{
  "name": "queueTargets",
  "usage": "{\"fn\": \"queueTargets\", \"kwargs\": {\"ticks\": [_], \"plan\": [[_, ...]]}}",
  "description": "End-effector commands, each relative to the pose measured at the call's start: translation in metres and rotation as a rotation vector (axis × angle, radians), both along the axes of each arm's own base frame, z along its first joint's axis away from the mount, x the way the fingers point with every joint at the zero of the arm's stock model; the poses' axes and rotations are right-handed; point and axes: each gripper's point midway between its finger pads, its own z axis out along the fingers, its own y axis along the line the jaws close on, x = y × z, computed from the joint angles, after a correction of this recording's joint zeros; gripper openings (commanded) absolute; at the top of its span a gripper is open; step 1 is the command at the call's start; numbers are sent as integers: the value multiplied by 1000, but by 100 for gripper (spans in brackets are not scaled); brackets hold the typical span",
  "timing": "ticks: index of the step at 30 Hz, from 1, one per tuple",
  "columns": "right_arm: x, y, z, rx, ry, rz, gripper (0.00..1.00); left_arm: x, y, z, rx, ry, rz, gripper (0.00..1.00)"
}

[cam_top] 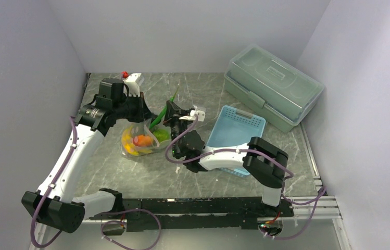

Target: Place the food in the zip-top bag and seal the zipper

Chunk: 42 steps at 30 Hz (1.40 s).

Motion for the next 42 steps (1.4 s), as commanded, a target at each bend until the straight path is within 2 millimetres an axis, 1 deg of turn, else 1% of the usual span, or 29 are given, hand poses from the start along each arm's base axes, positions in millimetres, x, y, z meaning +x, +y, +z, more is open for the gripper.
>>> {"fn": "queueTargets", "kwargs": {"ticks": [1, 6, 16, 20, 25, 26, 30, 34, 38, 42], "plan": [[-6, 10, 5, 60, 2, 46, 0, -2, -3, 19, -47, -60, -18, 0], [-10, 18, -4, 41, 20, 88, 0, -2, -3, 19, -52, -60, -17, 0], [-19, 35, -14, -6, 30, 153, 0, -1, -3, 19, -56, -58, -18, 0], [-21, 35, -18, -10, 29, 151, 0, -1, -3, 18, -56, -56, -18, 0], [-25, 36, -19, -13, 31, 162, 0, 0, -3, 18, -56, -54, -17, 0], [-26, 37, -18, -14, 29, 168, 2, 0, -3, 18, -55, -56, -16, 0], [-31, 39, -14, -37, 14, 190, 22, 0, -3, 18, -55, -55, -14, 0], [-36, 40, -10, -60, 6, 227, 37, 0, -2, 18, -53, -58, -12, 0], [-42, 37, -4, -73, -4, 259, 45, 0, -2, 19, -52, -60, -10, 0], [-46, 29, 5, -80, -15, 270, 47, 0, -2, 18, -51, -58, -10, 0]]}}
